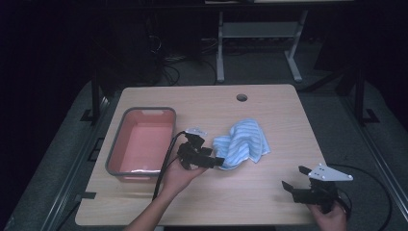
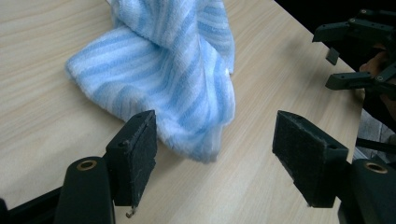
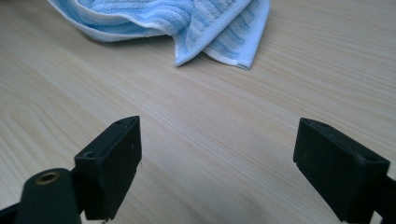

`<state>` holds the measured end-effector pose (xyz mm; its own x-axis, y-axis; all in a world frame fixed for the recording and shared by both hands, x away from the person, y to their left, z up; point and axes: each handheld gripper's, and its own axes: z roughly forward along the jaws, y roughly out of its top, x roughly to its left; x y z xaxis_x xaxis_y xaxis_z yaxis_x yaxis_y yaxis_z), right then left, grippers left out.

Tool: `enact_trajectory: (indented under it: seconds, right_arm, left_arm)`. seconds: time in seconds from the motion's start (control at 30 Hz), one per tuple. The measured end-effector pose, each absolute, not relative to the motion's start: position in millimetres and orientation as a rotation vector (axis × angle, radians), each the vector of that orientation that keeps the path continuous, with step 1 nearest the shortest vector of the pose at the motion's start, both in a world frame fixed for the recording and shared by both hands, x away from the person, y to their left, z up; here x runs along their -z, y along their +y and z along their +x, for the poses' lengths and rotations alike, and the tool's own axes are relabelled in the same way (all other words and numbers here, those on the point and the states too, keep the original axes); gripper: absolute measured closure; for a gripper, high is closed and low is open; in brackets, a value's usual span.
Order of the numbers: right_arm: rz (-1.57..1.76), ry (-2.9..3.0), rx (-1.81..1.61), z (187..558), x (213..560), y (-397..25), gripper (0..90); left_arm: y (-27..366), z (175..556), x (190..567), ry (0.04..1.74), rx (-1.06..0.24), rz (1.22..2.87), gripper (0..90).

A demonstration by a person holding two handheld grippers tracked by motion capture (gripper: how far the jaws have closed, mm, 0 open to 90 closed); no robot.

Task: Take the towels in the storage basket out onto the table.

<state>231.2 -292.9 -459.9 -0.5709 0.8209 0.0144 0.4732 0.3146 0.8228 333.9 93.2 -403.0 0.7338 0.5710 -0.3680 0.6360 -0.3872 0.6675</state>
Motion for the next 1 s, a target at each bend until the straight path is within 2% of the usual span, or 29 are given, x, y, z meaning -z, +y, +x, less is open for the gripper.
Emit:
enact_trajectory:
  seconds: [1.0]
  right_arm:
    - [1.152,2.184,-1.133,228.8,461.4,-291.2,14.8]
  left_arm:
    - [115.0,284.1,427.2,0.872,0.087,2.113,29.2]
